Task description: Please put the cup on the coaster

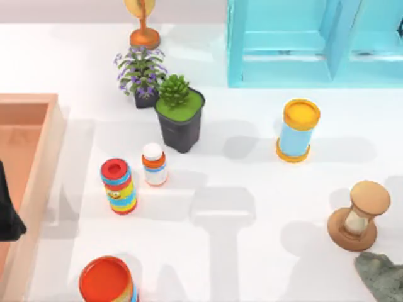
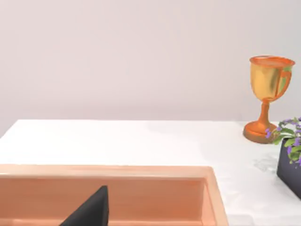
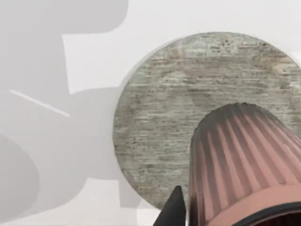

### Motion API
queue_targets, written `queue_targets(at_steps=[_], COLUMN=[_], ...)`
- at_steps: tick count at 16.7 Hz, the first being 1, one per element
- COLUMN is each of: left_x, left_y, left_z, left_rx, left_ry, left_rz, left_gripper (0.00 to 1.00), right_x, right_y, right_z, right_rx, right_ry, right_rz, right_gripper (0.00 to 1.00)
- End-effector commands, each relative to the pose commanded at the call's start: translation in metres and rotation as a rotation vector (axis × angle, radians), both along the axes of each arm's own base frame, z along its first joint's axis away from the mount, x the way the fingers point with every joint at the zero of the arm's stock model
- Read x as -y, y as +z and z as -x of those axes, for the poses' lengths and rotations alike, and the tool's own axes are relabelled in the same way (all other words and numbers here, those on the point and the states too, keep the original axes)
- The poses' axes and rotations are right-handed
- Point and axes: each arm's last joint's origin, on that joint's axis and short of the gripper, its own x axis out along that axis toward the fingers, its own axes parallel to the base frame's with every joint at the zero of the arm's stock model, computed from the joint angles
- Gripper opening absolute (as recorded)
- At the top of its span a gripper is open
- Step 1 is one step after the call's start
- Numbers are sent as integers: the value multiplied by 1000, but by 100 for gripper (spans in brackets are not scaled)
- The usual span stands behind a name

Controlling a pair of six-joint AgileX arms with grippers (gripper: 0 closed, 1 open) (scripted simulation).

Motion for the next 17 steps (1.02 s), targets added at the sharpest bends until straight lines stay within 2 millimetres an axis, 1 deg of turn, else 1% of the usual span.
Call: queue_targets(at_steps=[3, 4, 8, 17], left_x=[0, 0, 0, 0], left_y=[0, 0, 0, 0], left_z=[0, 0, 0, 0], left_rx=[0, 0, 0, 0], left_ry=[0, 0, 0, 0], left_rz=[0, 0, 0, 0], left_gripper=[100, 100, 100, 100], right_x=[-2, -2, -2, -2], right_y=[-25, -30, -30, -30], right_z=[2, 2, 2, 2], right_rx=[-8, -13, -14, -14], right_ry=[0, -1, -1, -1], right_rz=[-3, -6, -6, -6], right_gripper=[0, 0, 0, 68])
